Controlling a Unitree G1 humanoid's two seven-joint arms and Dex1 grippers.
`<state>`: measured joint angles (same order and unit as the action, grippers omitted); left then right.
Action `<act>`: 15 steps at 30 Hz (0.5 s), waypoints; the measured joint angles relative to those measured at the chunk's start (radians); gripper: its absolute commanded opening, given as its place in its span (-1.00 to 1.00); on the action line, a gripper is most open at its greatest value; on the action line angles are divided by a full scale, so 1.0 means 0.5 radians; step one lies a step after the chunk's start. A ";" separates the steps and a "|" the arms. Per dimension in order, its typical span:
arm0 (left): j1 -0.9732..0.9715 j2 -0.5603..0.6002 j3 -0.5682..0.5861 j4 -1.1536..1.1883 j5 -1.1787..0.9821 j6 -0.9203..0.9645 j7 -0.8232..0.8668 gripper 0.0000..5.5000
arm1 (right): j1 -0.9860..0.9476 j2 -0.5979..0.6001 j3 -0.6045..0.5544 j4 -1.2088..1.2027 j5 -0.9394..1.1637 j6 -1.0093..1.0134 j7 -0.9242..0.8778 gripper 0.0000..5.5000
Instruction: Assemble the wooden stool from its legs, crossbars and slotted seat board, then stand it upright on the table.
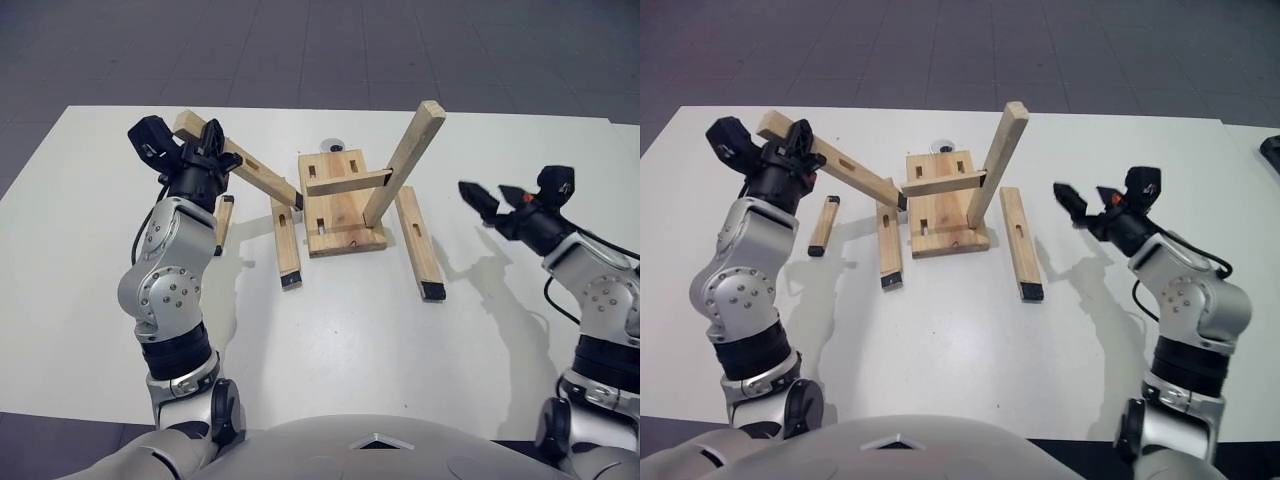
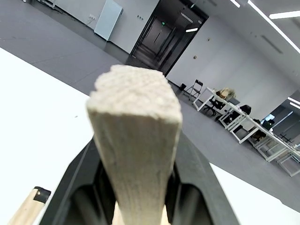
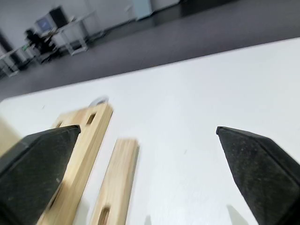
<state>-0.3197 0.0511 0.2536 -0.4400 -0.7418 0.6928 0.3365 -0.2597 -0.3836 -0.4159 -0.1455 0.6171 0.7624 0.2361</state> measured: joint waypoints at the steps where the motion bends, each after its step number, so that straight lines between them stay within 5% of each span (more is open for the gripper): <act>1: 0.000 -0.016 -0.033 0.000 -0.017 0.030 -0.018 -0.62 | -0.053 0.079 0.002 0.033 -0.042 -0.093 -0.093 0.96; 15: 0.027 -0.091 -0.067 -0.100 -0.142 0.228 0.016 -0.62 | -0.221 0.332 0.060 0.295 -0.251 -0.448 -0.409 0.96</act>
<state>-0.3063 0.0054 0.2201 -0.4900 -0.8128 0.8069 0.3443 -0.3702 -0.2175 -0.3859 0.0021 0.4918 0.5384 0.0316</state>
